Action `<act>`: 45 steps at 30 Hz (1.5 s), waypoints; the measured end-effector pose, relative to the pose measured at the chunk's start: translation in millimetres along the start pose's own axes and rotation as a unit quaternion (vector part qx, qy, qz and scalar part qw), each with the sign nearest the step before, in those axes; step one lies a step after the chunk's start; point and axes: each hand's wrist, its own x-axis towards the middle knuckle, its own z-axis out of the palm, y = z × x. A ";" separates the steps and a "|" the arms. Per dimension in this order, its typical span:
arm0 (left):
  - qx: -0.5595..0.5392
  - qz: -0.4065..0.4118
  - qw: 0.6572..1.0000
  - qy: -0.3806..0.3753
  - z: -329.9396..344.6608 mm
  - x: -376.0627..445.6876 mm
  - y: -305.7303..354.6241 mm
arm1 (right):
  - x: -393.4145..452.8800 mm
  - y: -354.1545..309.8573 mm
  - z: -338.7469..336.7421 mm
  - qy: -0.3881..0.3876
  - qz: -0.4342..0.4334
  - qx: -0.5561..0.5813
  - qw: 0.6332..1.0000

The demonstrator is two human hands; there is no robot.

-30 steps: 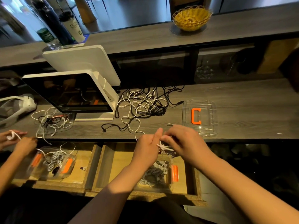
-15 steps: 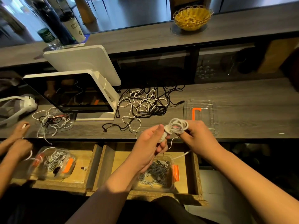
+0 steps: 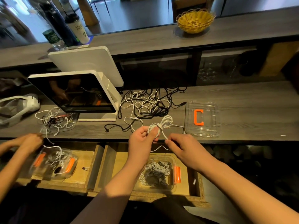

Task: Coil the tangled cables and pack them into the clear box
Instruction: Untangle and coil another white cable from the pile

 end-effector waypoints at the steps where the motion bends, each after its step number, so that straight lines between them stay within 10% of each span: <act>1: 0.003 0.001 1.000 0.012 0.4 0.4 -1.5 | -0.3 -2.7 1.0 -0.005 -0.004 -0.008 1.000; 14: 0.291 0.040 0.954 -0.066 -5.7 0.3 -9.5 | 3.6 -19.5 -19.3 -0.006 -0.059 -0.070 0.996; 26: 0.107 -0.024 0.936 -0.334 -11.2 1.6 18.5 | 10.8 18.3 -57.5 0.006 0.047 0.096 0.994; 36: -0.224 -0.139 0.959 -0.102 -1.7 0.3 5.8 | 1.3 1.2 -21.7 0.009 0.075 0.190 0.979; 45: -0.059 -0.147 0.987 -0.007 -1.2 -3.5 -10.0 | -5.9 -8.7 -6.6 -0.017 0.084 0.315 0.945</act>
